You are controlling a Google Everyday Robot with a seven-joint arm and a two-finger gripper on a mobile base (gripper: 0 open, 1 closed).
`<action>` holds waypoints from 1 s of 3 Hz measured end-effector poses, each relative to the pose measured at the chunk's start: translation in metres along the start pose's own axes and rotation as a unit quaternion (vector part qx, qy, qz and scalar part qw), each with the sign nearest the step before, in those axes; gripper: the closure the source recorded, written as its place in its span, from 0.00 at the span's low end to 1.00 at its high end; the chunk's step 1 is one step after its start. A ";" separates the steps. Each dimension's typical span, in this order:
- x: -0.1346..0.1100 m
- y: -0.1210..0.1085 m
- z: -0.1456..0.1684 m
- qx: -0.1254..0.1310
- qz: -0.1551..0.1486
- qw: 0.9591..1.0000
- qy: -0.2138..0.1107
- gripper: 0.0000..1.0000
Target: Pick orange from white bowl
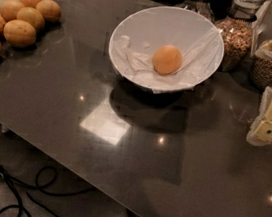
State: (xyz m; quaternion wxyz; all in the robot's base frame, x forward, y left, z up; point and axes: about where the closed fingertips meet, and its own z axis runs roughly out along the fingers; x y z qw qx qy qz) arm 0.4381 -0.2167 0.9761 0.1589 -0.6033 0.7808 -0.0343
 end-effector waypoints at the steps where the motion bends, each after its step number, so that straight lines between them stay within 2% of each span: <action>1: 0.000 0.000 0.000 0.000 0.000 1.000 0.000 0.00; 2: -0.018 -0.008 0.011 0.001 -0.017 1.000 -0.011 0.00; 3: -0.060 -0.027 0.023 0.006 -0.044 0.998 -0.049 0.00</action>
Offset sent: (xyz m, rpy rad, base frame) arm 0.0333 0.0360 -0.0149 0.0218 -0.0059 0.0875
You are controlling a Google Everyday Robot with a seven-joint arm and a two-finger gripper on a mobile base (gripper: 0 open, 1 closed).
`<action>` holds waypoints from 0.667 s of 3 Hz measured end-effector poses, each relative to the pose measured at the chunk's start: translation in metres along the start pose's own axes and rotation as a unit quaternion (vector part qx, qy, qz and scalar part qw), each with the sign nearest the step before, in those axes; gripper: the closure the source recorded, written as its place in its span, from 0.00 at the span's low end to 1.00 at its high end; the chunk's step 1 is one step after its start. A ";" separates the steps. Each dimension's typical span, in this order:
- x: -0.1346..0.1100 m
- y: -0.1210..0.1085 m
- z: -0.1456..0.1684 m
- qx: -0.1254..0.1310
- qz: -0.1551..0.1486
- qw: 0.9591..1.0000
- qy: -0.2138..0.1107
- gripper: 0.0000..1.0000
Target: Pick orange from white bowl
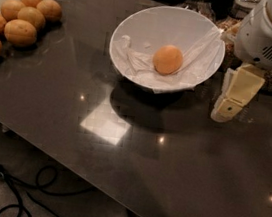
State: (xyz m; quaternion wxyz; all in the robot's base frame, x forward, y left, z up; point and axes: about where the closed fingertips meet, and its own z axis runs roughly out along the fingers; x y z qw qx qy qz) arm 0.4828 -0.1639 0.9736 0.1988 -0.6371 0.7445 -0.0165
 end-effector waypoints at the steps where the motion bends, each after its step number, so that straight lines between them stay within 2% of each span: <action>1: -0.042 -0.015 0.007 0.011 -0.030 0.999 -0.029 0.00; 2: -0.063 -0.034 0.013 0.024 -0.035 0.998 -0.052 0.00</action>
Offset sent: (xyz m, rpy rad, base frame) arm 0.0703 0.0753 0.0170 0.1139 -0.1125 0.0940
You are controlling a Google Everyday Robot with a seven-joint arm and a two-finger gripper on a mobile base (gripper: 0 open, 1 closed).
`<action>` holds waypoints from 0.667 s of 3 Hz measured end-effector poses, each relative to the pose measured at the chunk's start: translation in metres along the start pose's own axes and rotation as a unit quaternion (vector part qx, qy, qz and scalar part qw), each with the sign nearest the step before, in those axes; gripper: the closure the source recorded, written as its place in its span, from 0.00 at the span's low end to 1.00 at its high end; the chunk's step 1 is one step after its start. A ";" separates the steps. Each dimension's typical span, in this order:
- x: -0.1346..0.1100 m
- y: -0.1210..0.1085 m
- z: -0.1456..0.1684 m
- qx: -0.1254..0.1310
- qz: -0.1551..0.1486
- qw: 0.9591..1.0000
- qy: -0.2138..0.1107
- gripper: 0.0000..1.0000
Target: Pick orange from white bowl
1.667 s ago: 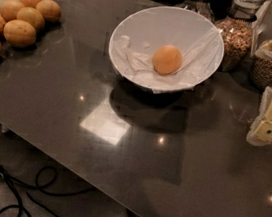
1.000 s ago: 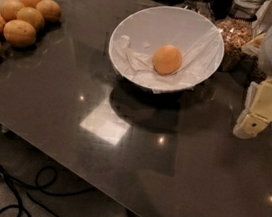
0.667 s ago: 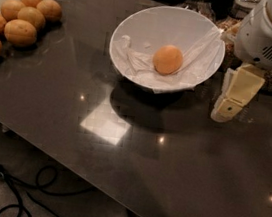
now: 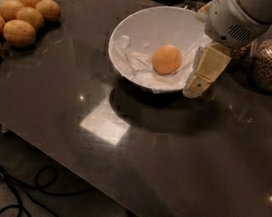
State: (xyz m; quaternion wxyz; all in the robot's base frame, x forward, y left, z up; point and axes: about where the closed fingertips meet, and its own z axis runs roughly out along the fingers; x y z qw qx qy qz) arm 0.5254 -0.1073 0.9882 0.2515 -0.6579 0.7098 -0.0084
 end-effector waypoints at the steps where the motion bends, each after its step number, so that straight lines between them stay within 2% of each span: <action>1: 0.000 0.000 0.000 0.000 0.000 1.000 0.000 0.00; 2: -0.003 -0.006 0.005 0.012 0.004 1.000 -0.013 0.00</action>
Offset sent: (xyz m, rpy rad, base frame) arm 0.0213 0.0068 -0.0059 0.0667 -0.0494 -0.0210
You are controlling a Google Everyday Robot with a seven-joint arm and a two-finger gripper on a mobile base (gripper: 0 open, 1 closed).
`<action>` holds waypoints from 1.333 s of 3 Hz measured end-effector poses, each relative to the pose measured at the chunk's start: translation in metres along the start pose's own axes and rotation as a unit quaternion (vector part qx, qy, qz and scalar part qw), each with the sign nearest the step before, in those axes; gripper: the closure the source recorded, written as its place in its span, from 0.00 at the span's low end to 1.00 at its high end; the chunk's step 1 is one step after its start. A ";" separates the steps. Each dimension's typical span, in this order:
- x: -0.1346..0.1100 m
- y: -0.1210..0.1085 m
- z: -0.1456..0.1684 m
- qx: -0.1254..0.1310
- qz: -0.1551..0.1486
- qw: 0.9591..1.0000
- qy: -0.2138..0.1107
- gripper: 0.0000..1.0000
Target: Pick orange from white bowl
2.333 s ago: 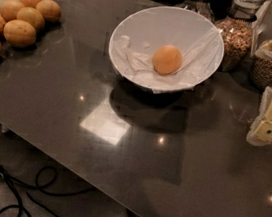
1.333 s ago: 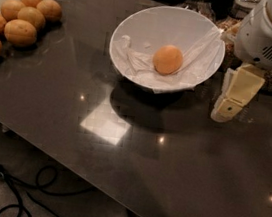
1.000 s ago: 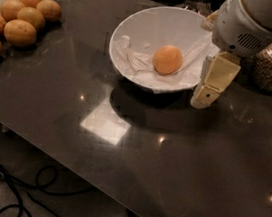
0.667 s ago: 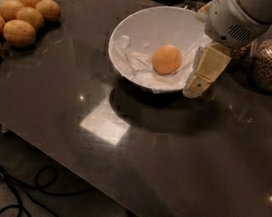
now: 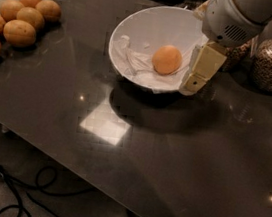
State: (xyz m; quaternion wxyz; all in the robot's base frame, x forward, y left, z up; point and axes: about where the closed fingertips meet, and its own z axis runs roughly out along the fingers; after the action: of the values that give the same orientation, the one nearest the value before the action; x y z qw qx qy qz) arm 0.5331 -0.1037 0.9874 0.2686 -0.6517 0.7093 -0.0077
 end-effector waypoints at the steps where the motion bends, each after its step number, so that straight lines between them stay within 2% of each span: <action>1: 0.007 -0.017 0.017 0.032 0.043 0.998 -0.025 0.00; 2: 0.009 -0.046 0.029 0.067 0.100 0.992 -0.046 0.00; 3: 0.007 -0.066 0.037 0.093 0.135 0.986 -0.039 0.00; 4: 0.008 -0.082 0.051 0.095 0.166 0.981 -0.031 0.00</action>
Offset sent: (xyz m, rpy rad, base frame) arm 0.0927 -0.0135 -0.0128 0.2772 -0.1020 -0.3439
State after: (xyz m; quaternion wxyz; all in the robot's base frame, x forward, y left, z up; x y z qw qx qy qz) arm 0.6286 -0.1063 0.9709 0.3491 -0.4965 0.7947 -0.0102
